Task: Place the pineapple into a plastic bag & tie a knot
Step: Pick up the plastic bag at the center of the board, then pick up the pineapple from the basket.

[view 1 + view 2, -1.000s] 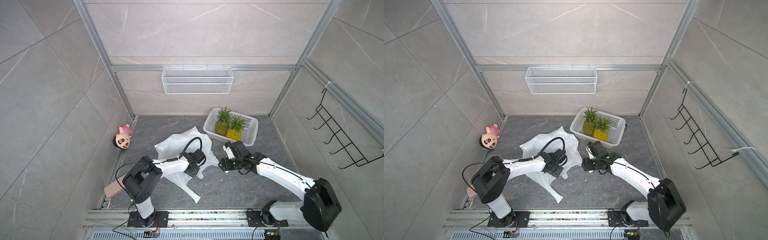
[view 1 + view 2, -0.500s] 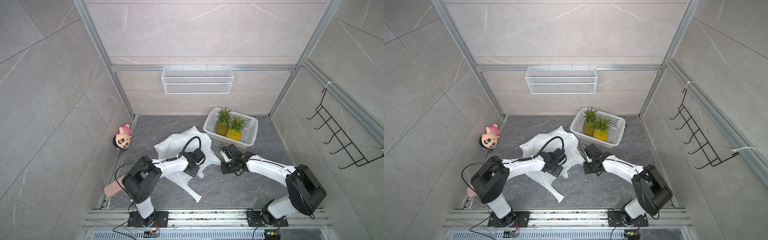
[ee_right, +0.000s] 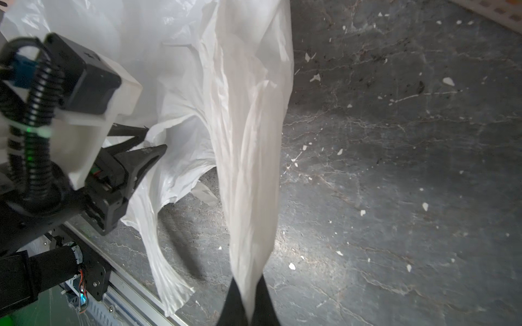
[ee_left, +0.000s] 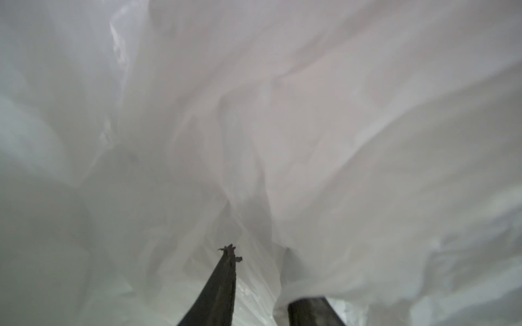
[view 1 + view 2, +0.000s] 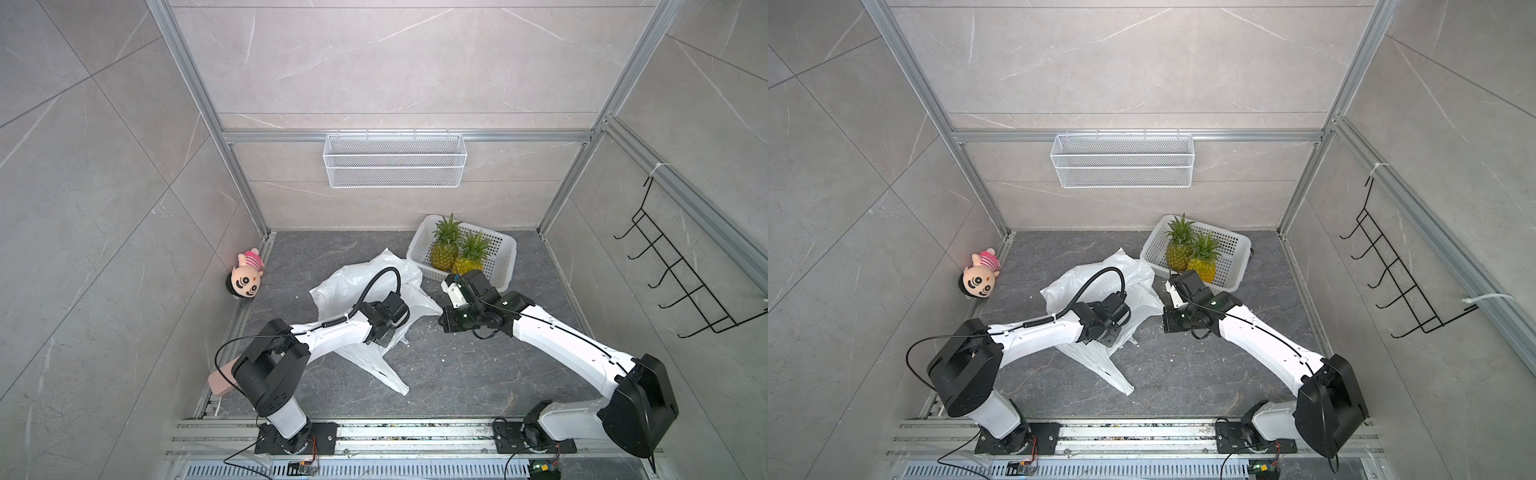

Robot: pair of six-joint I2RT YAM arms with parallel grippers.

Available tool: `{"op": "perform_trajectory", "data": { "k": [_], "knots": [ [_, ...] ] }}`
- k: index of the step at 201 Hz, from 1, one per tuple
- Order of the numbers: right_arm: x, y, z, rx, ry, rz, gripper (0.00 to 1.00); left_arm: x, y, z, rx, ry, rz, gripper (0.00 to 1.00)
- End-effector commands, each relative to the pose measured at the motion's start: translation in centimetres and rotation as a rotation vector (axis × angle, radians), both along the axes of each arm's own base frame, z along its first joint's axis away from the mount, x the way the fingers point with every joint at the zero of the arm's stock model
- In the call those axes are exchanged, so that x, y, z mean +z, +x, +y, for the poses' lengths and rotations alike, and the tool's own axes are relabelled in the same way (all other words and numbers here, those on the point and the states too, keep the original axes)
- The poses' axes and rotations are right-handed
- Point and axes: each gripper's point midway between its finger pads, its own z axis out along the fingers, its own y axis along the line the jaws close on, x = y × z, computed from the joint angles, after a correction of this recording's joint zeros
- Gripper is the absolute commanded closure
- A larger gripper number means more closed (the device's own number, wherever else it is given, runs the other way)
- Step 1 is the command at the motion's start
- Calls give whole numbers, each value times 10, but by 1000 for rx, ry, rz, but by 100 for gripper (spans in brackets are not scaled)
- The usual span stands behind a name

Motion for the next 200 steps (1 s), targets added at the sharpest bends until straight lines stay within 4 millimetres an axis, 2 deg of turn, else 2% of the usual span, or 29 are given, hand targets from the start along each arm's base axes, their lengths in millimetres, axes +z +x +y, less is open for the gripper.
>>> {"op": "perform_trajectory", "data": {
  "k": [1,34,46,70,90,107,119,130,143,178,184,192,200],
  "knots": [
    [-3,2,-7,-31,-53,15,100,32,9,0,-1,-36,-78,100],
    [-2,16,-9,-1,-105,-52,100,74,8,1,5,-132,-83,100],
    [3,24,-12,10,-133,-97,94,95,8,6,25,-205,-80,100],
    [14,38,-15,27,-163,-159,76,133,7,9,42,-368,-93,100],
    [31,43,-11,39,-148,-192,47,155,6,6,37,-461,-87,100],
    [64,46,-4,38,-85,-249,31,162,5,1,29,-496,-73,100],
    [89,52,-9,-3,-60,-308,24,165,7,0,27,-495,-69,100],
    [109,60,-20,-63,-45,-347,22,166,8,-1,26,-504,-69,100],
    [117,73,-42,-155,-52,-350,20,168,9,-2,22,-519,-68,100],
    [100,115,-120,-427,-230,-300,14,169,9,-4,23,-536,-59,100],
    [97,122,-130,-456,-267,-296,11,168,10,-3,27,-534,-59,100],
    [94,129,-141,-485,-302,-298,2,167,10,-2,32,-531,-57,100],
    [91,135,-146,-498,-315,-293,1,167,10,-2,29,-533,-55,100]
  ]
}}
